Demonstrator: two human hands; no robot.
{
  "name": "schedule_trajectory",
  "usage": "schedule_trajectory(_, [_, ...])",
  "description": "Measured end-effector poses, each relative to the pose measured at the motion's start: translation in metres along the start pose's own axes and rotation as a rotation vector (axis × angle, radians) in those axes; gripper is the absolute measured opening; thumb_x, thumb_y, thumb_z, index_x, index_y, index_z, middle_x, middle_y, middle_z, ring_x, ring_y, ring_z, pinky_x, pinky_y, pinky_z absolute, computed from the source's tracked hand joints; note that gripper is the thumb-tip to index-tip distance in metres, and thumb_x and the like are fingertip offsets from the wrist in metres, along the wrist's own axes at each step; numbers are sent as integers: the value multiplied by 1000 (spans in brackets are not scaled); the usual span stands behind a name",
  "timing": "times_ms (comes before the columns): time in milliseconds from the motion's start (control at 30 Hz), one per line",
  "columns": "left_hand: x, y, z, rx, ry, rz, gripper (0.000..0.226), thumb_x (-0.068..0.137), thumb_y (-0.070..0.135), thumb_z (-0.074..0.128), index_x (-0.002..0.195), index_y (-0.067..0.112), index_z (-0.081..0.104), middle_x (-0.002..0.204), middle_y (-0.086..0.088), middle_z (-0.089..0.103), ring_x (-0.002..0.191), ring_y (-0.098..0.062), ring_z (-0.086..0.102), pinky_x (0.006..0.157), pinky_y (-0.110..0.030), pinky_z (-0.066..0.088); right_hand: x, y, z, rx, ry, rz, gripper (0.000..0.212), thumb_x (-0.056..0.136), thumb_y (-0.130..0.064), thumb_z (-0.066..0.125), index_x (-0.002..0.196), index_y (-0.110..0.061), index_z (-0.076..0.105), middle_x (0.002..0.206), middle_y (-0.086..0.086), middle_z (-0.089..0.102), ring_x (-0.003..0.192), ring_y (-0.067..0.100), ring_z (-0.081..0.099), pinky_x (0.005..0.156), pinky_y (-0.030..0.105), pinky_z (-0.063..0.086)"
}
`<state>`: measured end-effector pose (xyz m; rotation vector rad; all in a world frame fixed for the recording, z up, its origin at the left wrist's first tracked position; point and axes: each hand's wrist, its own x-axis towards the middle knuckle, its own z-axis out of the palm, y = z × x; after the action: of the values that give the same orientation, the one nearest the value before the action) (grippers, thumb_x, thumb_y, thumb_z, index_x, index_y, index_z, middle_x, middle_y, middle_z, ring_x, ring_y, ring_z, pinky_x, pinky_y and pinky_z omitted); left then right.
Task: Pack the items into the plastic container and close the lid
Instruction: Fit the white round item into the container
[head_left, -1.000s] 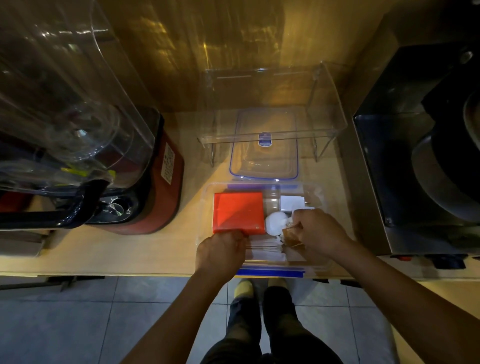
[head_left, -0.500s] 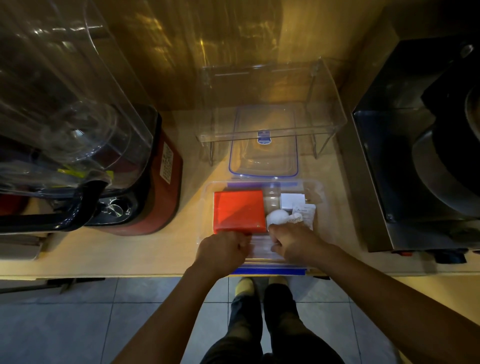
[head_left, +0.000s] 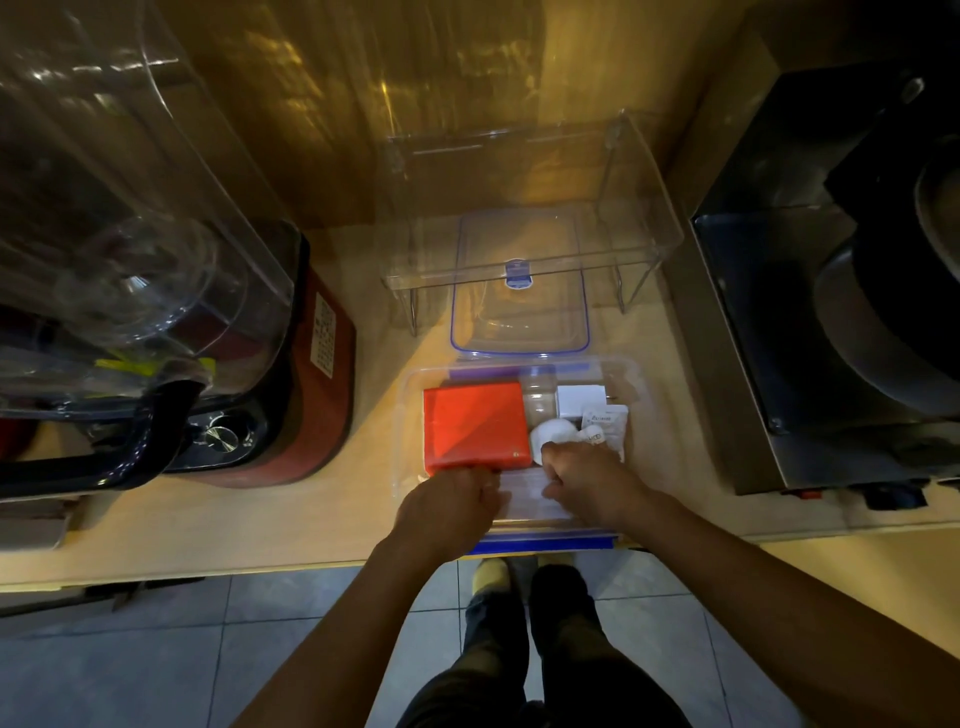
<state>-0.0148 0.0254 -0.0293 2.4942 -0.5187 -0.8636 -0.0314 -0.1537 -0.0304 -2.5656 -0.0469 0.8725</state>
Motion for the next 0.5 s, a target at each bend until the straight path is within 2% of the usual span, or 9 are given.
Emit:
schedule_trajectory(67, [-1,0,-1,23,28,22,24,93,33,49,100,17,65,102,-7,70,89,-26,65,77,-34,52,-1,2,0,18,13,-1,24,90,-21,55,75,-21,37,104,13,62,85,22,54,71,31,40])
schedule_trajectory(200, [-2,1,-4,47,22,56,24,93,34,48,104,19,63,106,-4,69,93,-23,65,78,-32,52,-7,9,-7,29,170,7,11,89,-26,54,84,-16,53,93,6,65,84,21,59,64,29,39])
schedule_trajectory(300, [-3,9,-11,84,130,105,20,94,31,44,99,25,62,95,-1,71,84,-23,65,68,-29,49,-6,17,-16,48,317,44,7,87,-22,52,83,-17,56,89,5,68,80,21,60,62,30,43])
schedule_trajectory(367, [-3,19,-18,91,253,159,18,92,28,45,95,26,63,87,0,70,79,-24,64,62,-29,44,-3,22,-21,35,358,55,7,86,-20,52,88,-15,57,93,5,67,85,23,60,69,33,47])
schedule_trajectory(433, [3,29,-23,147,353,251,20,87,24,46,91,19,65,86,-3,70,81,-27,62,65,-32,44,-1,24,-23,-13,385,34,11,87,-19,50,92,-14,58,97,6,64,91,25,58,71,32,43])
schedule_trajectory(500, [15,38,-24,234,361,311,28,83,24,43,96,13,65,95,-9,67,92,-30,59,76,-36,42,1,24,-23,-88,428,-4,14,87,-18,49,93,-11,59,100,8,62,94,27,56,72,31,39])
